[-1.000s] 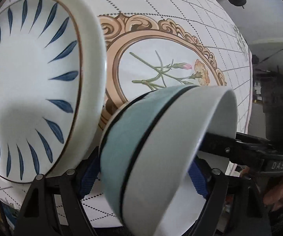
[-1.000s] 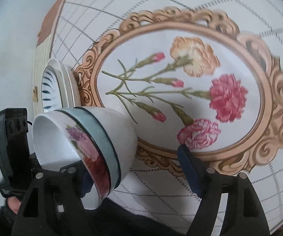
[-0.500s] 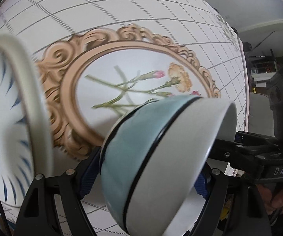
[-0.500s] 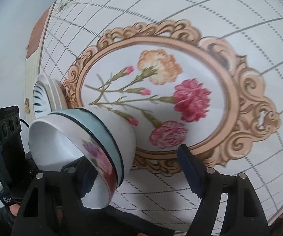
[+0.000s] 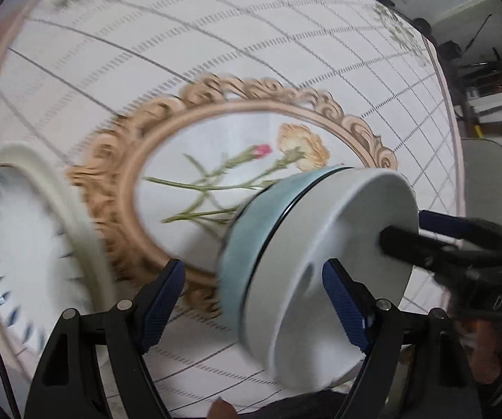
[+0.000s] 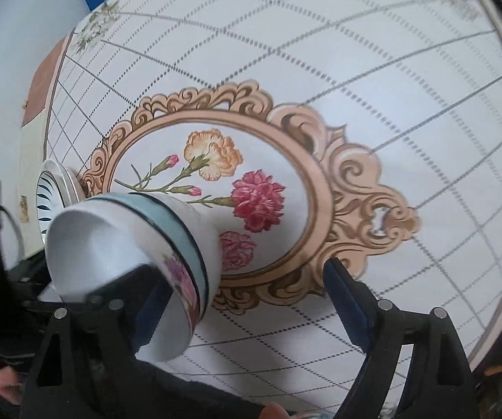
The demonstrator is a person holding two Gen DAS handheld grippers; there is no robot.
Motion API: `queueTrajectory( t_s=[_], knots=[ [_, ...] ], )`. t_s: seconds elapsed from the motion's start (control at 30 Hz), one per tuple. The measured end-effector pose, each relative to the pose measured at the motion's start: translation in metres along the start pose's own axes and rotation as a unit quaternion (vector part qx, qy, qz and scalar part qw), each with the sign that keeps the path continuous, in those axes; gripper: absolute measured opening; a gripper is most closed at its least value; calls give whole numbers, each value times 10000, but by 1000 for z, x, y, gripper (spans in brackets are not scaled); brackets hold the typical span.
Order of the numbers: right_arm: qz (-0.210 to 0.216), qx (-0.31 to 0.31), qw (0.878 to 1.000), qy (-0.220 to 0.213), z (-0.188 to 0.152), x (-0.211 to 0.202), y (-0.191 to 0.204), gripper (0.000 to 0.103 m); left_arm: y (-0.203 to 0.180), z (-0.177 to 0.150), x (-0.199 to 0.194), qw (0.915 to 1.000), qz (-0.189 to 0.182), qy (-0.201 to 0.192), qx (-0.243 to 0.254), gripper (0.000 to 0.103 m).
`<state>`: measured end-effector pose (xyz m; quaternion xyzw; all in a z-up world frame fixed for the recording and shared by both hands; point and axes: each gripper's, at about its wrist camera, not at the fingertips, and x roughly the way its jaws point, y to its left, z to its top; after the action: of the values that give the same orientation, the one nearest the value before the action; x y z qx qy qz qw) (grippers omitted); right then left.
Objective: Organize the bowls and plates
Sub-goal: 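Open the right gripper and withdraw from the bowl stack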
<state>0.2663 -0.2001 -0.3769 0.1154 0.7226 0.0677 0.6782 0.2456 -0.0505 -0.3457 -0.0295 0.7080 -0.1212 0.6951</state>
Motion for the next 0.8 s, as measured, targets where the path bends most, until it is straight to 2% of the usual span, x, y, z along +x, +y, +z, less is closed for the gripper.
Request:
queueTrajectory(
  t_s=[0.03,0.13,0.17,0.23,0.3,0.37,0.53,0.6,0.7,0.77,0.8],
  knots=[
    [-11,26,9997,-240,-5,-10,0,103,1,-4,-8,9999,147,-49,-33,81],
    [-155,13,9941,-1074,-21,-48,2,103,2,-18,-36,9976,561,-387,-129,84],
    [-301,-37,9919,-1234,-28,-57,5,103,1,-22,-45,9957,742,-541,-149,84],
    [-692,-112,9867,-1467,-41,-73,14,103,2,-33,-65,9912,993,-855,-200,95],
    [-889,-195,9824,-1634,-53,-86,23,103,-2,-40,-82,9860,1249,-1090,-150,103],
    [-951,-265,9796,-1749,-68,-101,33,103,-7,-45,-97,9821,1412,-1246,-61,103],
    [-1422,-178,9685,-2034,-97,-133,55,103,-20,-53,-142,9744,1361,-1789,96,103],
    [-1310,-13,9693,-2080,-106,-148,58,103,-23,-54,-160,9723,1184,-2007,157,103],
    [-904,182,9755,-2000,-112,-158,55,103,-23,-54,-179,9697,1051,-2203,109,103],
    [-855,182,9746,-2060,-114,-164,54,103,-24,-52,-185,9665,1180,-2275,96,103],
    [-952,168,9714,-2167,-116,-168,55,103,-26,-52,-187,9627,1386,-2323,60,103]
  ],
)
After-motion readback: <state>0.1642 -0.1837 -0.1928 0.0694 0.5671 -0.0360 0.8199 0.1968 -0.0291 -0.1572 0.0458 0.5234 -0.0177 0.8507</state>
